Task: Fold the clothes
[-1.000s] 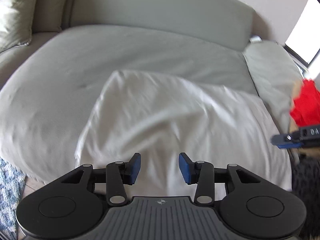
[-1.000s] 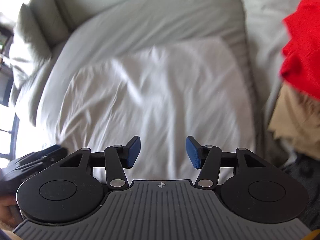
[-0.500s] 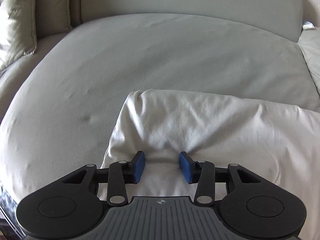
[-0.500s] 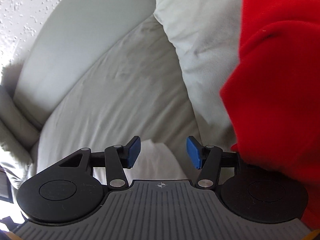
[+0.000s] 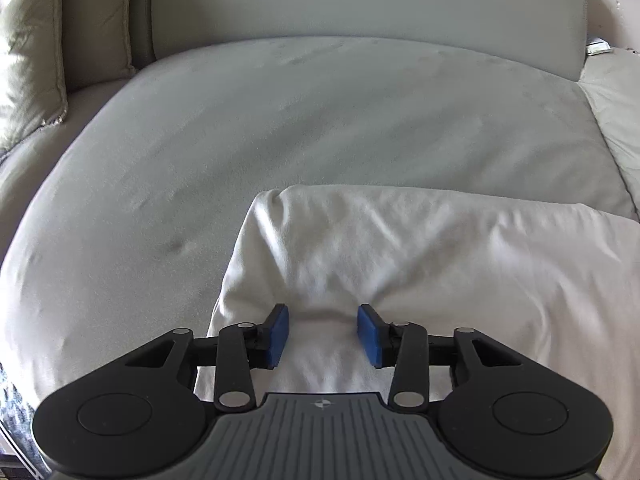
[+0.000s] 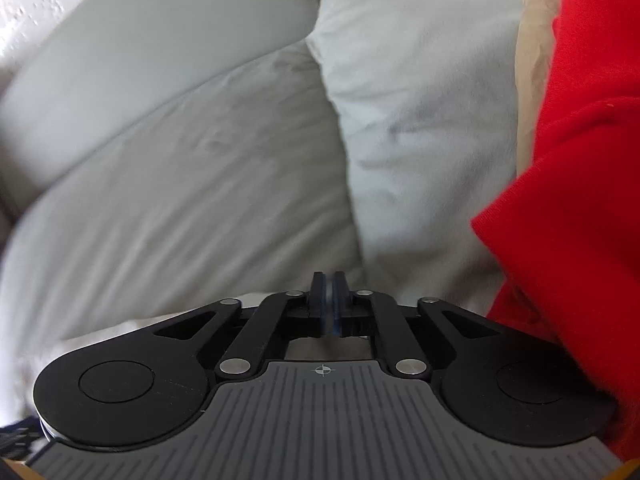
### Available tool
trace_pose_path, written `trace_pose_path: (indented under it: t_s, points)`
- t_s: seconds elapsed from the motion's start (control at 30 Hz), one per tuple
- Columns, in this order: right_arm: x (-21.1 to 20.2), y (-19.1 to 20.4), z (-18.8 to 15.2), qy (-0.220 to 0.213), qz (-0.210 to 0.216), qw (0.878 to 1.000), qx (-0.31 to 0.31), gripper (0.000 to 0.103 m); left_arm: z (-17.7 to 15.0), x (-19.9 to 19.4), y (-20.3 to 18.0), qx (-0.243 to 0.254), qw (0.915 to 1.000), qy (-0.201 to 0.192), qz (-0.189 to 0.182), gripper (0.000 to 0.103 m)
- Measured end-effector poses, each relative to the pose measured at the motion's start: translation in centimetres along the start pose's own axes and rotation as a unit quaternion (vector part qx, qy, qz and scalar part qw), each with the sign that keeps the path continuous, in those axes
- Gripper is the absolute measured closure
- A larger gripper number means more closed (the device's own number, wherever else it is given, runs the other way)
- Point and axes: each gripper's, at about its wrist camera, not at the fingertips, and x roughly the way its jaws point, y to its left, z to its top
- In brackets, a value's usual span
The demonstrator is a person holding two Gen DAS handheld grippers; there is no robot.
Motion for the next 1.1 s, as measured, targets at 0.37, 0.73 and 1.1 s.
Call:
trace_pose_path:
  t_s: [0.37,0.73,1.1]
  points:
    - [-8.3,5.3,-7.3,0.051,0.081,0.972,-0.214,0.056,-2.9,-4.4,-4.5,0.044,0.999,-0.009,0.002,0.062]
    - [-9.0,5.2,-13.1,0.114,0.033,0.932,-0.341,0.05,-6.5,-3.5,-4.8,0.048,0.9985,0.025,-0.006,0.062]
    - [-12.5,-2.6,-8.9,0.169,0.033,0.965,-0.197,0.037,-11.6,-10.8,-9.9,0.177,0.9791,0.031,-0.095,0.061]
